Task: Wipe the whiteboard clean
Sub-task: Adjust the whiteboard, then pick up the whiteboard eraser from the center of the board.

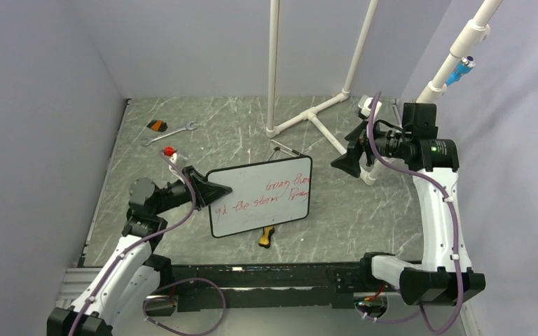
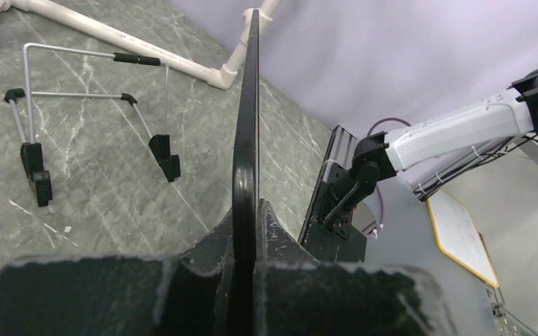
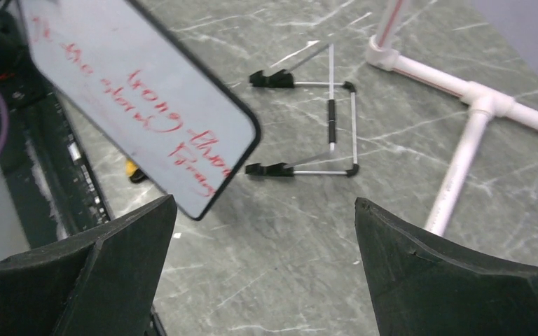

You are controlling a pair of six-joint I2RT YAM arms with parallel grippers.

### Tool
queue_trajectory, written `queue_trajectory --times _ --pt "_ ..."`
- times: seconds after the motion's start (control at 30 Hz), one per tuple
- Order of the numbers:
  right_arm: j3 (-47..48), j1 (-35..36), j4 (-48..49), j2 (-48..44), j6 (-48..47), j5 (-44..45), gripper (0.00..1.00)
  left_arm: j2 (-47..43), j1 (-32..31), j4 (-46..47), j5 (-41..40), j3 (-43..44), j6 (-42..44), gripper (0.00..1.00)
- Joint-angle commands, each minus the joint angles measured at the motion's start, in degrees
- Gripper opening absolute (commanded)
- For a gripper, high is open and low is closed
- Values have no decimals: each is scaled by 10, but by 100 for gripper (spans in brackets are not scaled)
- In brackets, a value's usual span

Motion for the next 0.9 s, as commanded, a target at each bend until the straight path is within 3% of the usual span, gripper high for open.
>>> queue_trajectory --times 0.0,0.17,0.33,0.57,0.67,0.87 --pt "-11 34 -61 -11 -78 -67 100 4 3 77 -30 29 -23 0" --pt "-78 62 -55 -31 -163 -111 100 3 1 118 -41 19 -43 0" --pt "-79 77 -161 -7 -308 -187 100 -11 -8 79 -68 20 -13 0" --pt "-125 210 -199 32 -468 -127 100 -31 -21 35 -120 11 18 0" --pt "-129 255 -180 49 -479 -112 100 -53 -22 29 -140 0 28 0" --pt "-152 375 -73 69 -409 -20 100 -102 -22 16 -205 -9 44 0"
